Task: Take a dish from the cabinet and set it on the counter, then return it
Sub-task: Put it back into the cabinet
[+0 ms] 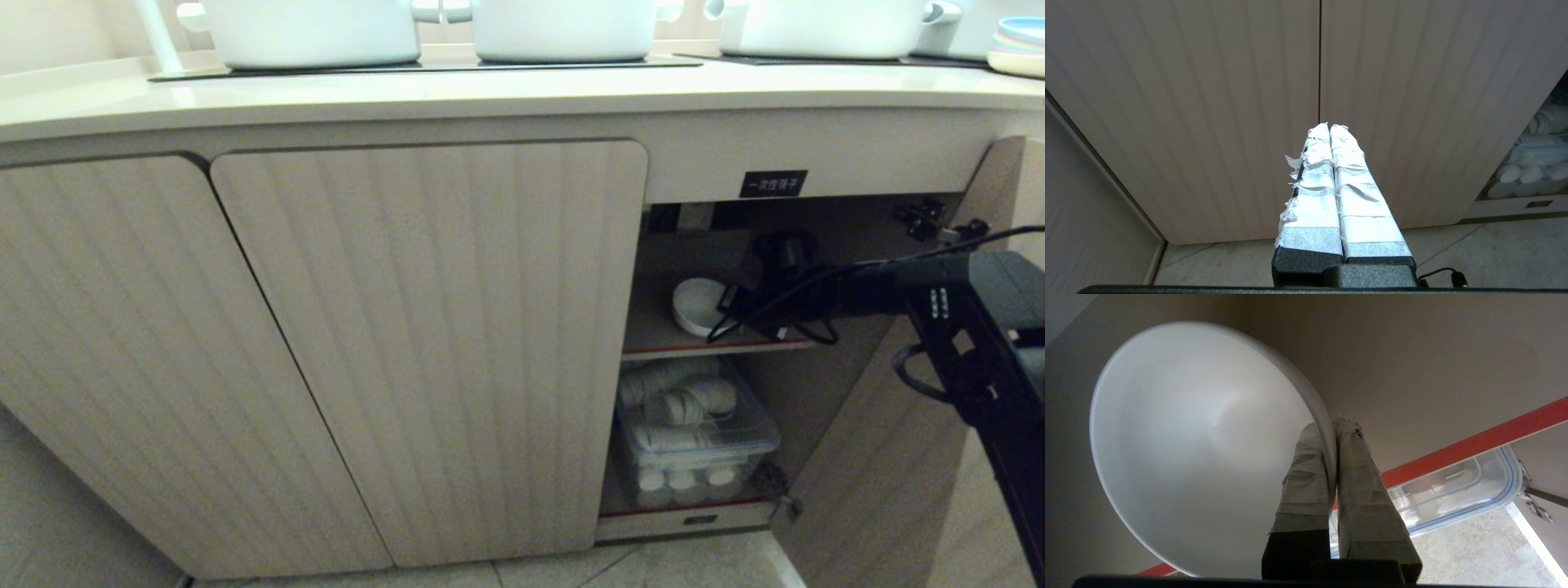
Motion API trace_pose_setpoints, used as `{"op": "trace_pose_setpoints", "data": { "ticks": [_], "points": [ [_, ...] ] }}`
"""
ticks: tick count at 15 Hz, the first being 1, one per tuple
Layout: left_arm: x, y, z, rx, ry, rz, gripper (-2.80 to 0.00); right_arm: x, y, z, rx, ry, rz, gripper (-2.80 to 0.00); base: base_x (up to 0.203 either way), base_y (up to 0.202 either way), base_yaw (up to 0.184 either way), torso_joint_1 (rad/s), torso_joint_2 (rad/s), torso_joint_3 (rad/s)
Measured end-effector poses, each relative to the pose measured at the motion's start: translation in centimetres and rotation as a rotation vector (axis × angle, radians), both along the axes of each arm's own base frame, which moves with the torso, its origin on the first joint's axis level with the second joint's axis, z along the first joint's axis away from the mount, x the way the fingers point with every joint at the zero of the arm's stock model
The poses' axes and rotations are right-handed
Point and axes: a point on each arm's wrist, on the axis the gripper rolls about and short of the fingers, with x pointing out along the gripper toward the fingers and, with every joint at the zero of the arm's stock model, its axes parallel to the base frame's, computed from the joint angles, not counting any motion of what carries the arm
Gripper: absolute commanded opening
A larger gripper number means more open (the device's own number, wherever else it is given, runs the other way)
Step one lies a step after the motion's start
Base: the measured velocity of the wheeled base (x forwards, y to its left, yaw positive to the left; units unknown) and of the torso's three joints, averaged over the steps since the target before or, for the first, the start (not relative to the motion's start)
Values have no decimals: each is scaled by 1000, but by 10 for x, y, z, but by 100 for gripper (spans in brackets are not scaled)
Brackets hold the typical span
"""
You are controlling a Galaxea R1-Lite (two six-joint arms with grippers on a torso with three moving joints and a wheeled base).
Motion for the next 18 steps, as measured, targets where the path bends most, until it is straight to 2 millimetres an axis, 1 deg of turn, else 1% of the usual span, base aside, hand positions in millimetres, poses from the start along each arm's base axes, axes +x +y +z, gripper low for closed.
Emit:
{"op": "trace_pose_setpoints", "data": {
  "ticks": [18],
  "points": [
    [0,0,0,-1,0,0,-280,2,0,-8,-5,14,5,-280,0,0,0,0,0,0]
  ]
}}
